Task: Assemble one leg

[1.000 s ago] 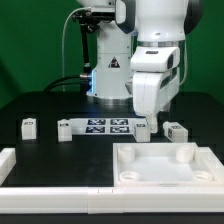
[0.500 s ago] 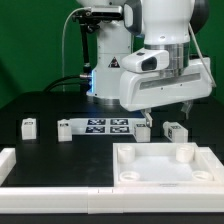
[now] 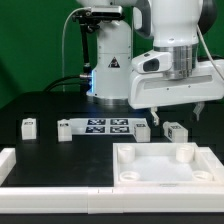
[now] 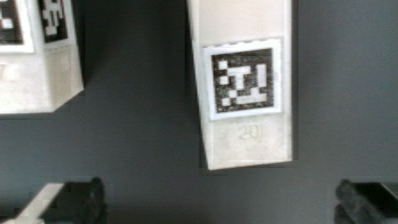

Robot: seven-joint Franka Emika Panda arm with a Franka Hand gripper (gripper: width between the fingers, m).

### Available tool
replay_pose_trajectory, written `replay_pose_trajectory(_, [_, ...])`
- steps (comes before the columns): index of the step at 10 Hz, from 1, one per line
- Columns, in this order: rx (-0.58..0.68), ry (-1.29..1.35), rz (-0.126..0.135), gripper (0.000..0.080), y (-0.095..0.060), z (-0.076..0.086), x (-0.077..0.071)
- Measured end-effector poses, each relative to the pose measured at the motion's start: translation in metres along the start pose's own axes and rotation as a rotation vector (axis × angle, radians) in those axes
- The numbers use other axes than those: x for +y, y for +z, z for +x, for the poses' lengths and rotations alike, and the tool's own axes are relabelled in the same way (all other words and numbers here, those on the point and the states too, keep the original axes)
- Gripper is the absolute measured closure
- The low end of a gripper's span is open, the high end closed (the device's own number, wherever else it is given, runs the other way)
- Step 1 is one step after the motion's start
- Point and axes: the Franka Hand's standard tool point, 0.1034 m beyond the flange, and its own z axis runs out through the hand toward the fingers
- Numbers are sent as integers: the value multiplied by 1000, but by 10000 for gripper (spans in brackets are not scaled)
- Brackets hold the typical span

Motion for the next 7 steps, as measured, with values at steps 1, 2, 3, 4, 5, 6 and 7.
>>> replay_pose_trajectory(1, [-13, 0, -1, 151, -1, 1, 0])
replay_pose_trajectory(2, [-72, -1, -5, 151, 0, -4, 0])
replay_pose_trajectory(3, [-221, -4, -12, 151, 1, -12, -1])
replay_pose_trajectory(4, [-279, -6, -9, 151, 2, -5, -6])
replay_pose_trajectory(5, [-384, -10, -13, 151, 3, -16, -8])
replay_pose_trajectory(6, [-505, -17, -13, 151, 3, -21, -11])
replay_pose_trajectory(7, [-602, -23, -10, 151, 5, -22, -15])
